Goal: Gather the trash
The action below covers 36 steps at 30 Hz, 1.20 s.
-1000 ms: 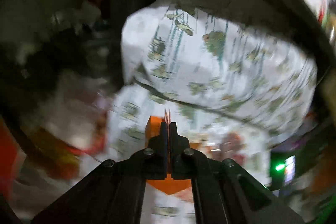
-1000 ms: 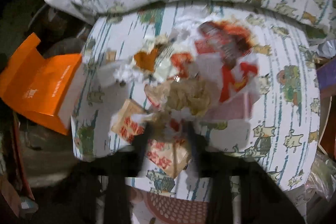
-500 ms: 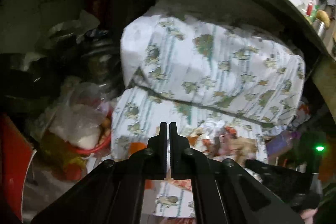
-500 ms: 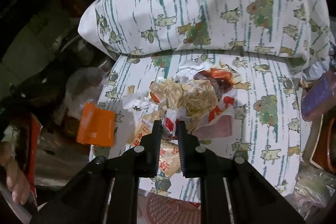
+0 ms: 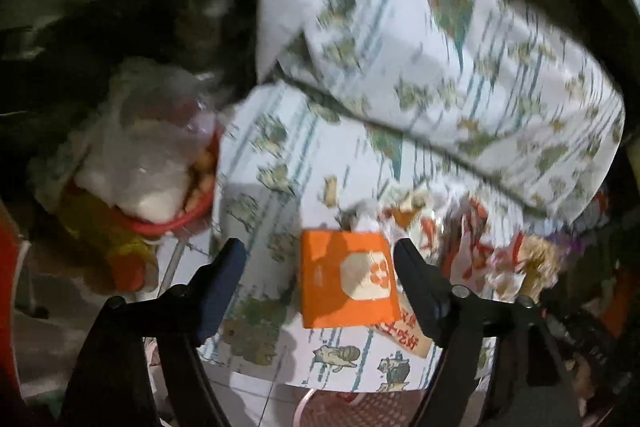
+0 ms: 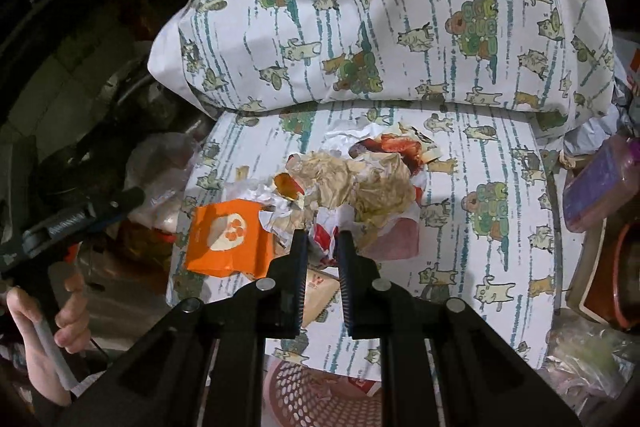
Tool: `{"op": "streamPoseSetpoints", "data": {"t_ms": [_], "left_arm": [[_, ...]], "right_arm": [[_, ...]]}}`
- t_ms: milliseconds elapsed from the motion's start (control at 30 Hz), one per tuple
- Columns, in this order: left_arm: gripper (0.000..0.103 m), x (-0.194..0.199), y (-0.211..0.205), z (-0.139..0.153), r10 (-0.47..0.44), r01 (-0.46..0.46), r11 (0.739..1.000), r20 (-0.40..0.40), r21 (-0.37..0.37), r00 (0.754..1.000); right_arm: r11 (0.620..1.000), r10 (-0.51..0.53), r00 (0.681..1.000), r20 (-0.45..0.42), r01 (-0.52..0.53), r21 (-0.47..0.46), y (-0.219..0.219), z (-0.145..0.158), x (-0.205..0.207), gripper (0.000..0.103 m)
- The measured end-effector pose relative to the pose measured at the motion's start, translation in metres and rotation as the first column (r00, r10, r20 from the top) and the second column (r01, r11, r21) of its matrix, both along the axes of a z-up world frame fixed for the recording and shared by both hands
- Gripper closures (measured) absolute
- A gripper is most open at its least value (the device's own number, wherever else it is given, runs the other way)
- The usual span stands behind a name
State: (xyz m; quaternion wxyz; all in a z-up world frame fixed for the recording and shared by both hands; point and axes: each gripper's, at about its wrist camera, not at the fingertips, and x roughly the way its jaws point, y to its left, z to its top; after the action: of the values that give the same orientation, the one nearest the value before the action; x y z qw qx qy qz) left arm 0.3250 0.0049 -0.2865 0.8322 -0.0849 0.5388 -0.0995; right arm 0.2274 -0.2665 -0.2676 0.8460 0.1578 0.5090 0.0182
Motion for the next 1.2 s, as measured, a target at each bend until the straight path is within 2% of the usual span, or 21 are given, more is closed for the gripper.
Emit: {"op": "streamPoseSetpoints", "data": {"t_ms": [100,200,233,433,567,633,733,833,867,900,933,1000,1067,1200], "left_arm": [[0.016,0.007,-0.019,-0.025,-0.035,0.036,0.999,-0.078,0.014,0.996],[0.016,0.011,-0.03,-0.048,-0.04,0.031,0.998,-0.166,-0.056,0.985],[0.016,0.012,-0.035,-0.055,-0.037,0.026,0.998,-0.191,-0.056,0.981],[0.013,0.017,-0.062,-0.08,-0.049,0.056,0.998,-0.237,0.02,0.97],[0.011,0.02,-0.065,-0.089,-0.01,0.029,0.995,-0.206,0.092,0.979],[0.007,0.022,-0.063,-0.097,0.018,0.011,0.992,-0.223,0.129,0.975],[0.007,0.025,-0.061,-0.117,0.034,0.002,0.993,-0.304,0.118,0.952],[0.008,0.025,-0.059,-0.126,0.056,-0.016,0.992,-0.316,0.129,0.947],[0.015,0.025,-0.059,-0.125,0.054,-0.015,0.992,-0.308,0.127,0.95],[0.037,0.024,-0.06,-0.122,0.046,-0.009,0.992,-0.299,0.124,0.953],[0.049,0.024,-0.061,-0.117,0.031,0.006,0.992,-0.291,0.125,0.956],[0.054,0.023,-0.061,-0.102,0.013,0.021,0.991,-0.251,0.133,0.968],[0.056,0.02,-0.062,-0.079,0.003,0.022,0.989,-0.167,0.145,0.986],[0.058,0.01,-0.063,-0.036,-0.034,0.04,0.987,-0.042,0.155,0.999]], "right_arm": [[1.0,0.006,1.0,-0.017,-0.006,-0.006,0.001,-0.005,0.001,0.089],[1.0,0.016,0.999,-0.04,-0.016,-0.017,0.003,-0.011,0.002,0.089],[1.0,0.016,0.999,-0.042,-0.017,-0.021,0.003,-0.012,0.002,0.089],[0.999,0.015,0.999,-0.042,-0.016,-0.034,0.0,-0.013,0.0,0.088],[0.999,0.012,0.999,-0.047,-0.013,-0.029,-0.006,-0.013,-0.003,0.088],[0.999,0.012,0.999,-0.049,-0.014,-0.03,-0.008,-0.013,-0.004,0.088],[1.0,0.009,0.999,-0.046,-0.01,-0.027,-0.012,-0.01,-0.006,0.088],[0.999,0.001,1.0,-0.031,-0.002,-0.035,-0.014,-0.005,-0.006,0.088],[0.999,-0.001,1.0,-0.028,-0.001,-0.038,-0.015,-0.004,-0.006,0.088],[0.999,-0.002,1.0,-0.024,0.001,-0.039,-0.016,-0.003,-0.006,0.088],[0.999,-0.004,1.0,-0.022,0.003,-0.039,-0.017,-0.002,-0.006,0.088],[0.999,-0.01,1.0,-0.022,0.01,-0.036,-0.02,-0.001,-0.007,0.088],[0.999,-0.014,1.0,-0.024,0.013,-0.029,-0.022,-0.001,-0.008,0.088],[0.999,-0.012,1.0,-0.021,0.012,-0.032,-0.022,-0.001,-0.009,0.088]]}}
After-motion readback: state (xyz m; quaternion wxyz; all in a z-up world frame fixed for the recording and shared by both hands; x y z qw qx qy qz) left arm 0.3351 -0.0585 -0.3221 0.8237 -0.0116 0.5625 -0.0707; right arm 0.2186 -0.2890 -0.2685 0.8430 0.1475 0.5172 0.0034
